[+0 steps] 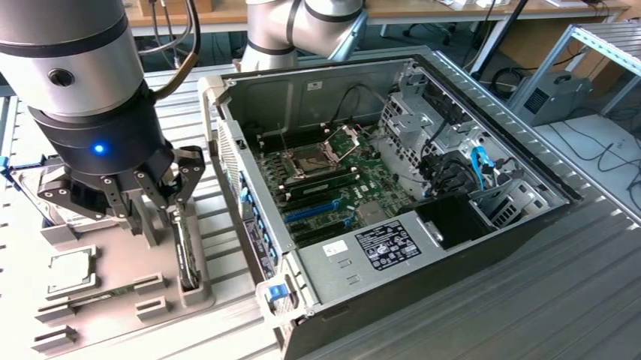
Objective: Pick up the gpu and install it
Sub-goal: 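Pick up the gpu and move the gpu toward the slot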
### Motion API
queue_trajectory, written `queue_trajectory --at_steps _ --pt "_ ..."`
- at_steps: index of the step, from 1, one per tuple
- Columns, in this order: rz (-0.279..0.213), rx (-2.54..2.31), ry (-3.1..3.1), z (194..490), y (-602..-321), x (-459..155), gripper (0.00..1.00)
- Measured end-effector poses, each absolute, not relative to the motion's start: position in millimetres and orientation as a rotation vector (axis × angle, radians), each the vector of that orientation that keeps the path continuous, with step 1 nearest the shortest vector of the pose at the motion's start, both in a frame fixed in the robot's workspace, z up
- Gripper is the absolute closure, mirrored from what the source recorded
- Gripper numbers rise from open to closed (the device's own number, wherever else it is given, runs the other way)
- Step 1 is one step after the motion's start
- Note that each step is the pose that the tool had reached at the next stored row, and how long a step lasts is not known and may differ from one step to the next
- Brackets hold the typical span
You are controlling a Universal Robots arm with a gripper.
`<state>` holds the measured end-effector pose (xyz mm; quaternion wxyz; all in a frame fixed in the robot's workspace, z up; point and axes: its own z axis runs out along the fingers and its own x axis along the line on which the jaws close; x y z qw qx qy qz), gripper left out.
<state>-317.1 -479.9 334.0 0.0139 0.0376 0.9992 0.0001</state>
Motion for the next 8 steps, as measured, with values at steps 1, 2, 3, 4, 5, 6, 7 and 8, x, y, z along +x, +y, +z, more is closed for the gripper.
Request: queue_trajectory --at_steps 1,2,3,4,5,6,7,8 --pt "0.000 0.117 3.112 333.6 -479.9 -317.0 0.64" --pt "0.001 0.117 3.112 333.1 -479.9 -317.0 0.64" --pt "0.000 0.117 3.112 332.6 -479.9 -316.9 0.64" --pt "0.000 0.117 3.112 332.2 -479.9 -316.9 0.64" --pt "0.000 0.117 3.112 332.0 -479.9 -316.9 0.64" --pt "0.000 0.117 3.112 331.6 -479.9 -316.9 0.64" --pt "0.001 0.117 3.112 331.3 -479.9 -316.8 0.64" --pt "0.000 0.117 3.112 331.0 -479.9 -316.8 0.64"
